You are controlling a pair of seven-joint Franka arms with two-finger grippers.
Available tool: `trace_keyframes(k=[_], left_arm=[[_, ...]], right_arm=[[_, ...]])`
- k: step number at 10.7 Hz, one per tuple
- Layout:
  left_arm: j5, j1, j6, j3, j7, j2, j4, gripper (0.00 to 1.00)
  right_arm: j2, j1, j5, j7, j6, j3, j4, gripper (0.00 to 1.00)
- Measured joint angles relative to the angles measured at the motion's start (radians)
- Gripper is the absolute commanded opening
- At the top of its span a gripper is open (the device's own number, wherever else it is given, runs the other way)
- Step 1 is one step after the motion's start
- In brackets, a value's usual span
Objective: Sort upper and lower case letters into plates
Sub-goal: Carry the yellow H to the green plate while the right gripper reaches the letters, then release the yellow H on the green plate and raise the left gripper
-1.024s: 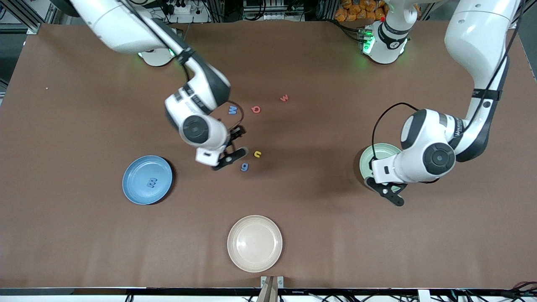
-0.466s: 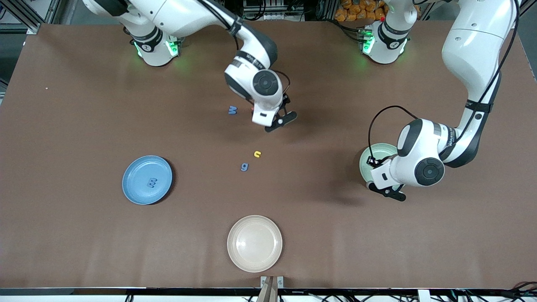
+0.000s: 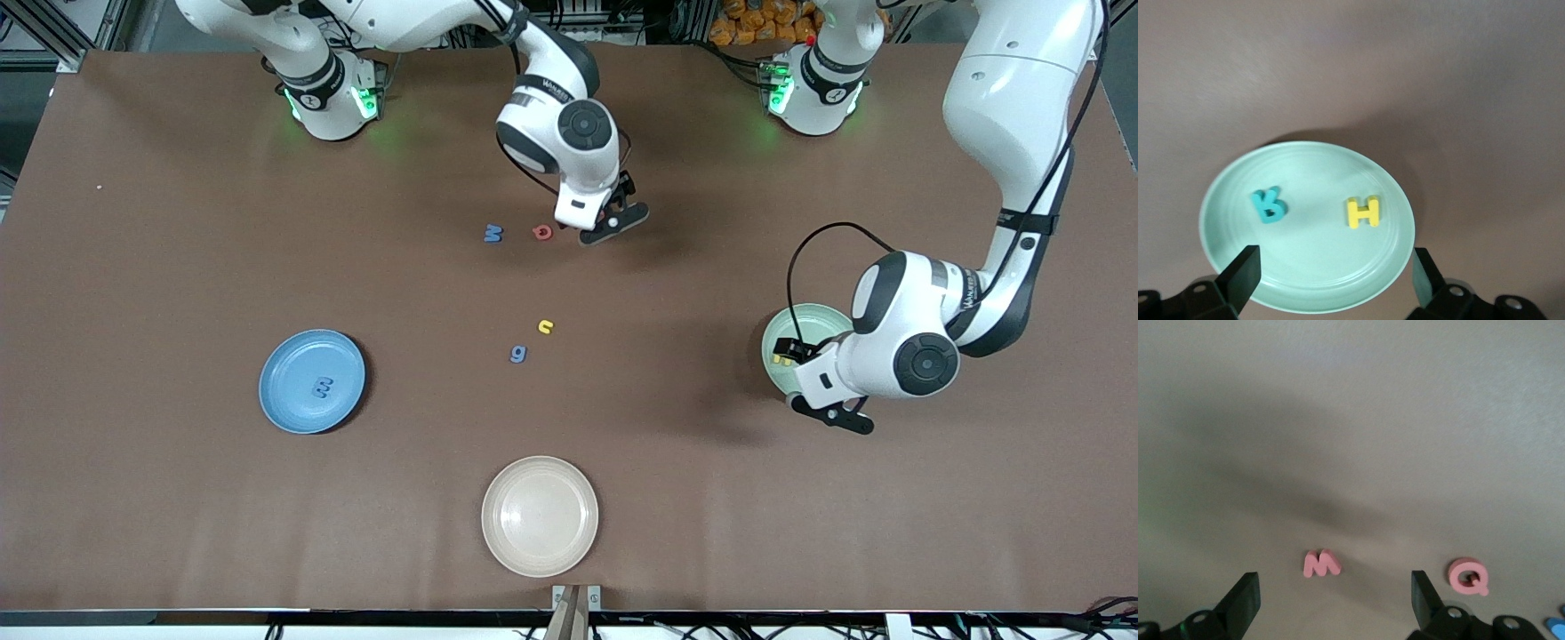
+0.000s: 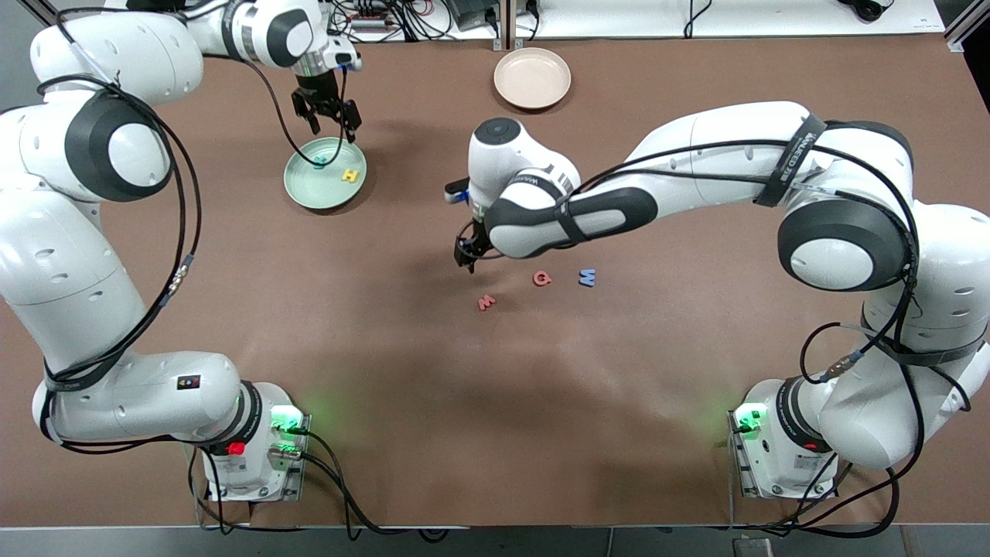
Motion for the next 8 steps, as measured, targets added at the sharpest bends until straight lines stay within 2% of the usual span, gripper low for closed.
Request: trace_keyframes(k=[3,6,8], left_arm=[[0.11,0.0,-0.033,-0.004,0.0,-0.03,0.085,1.0],[0.111,0.002,-0.037,-0.005,0.0,-0.084,0.107,1.0],[0.097,0.002,-0.072,-0.005,0.0,-0.13,0.108,1.0]], right_arm=[[-0.001,0.023,-0.036,0.006,0.105,0.0,-0.062,1.0],[0.003,0.037,-0.113,0.009,0.147,-0.001,-0.109,1.0],[0.014,0.039,-0.123,0.009,0.149,-0.001,-0.112,1.0]])
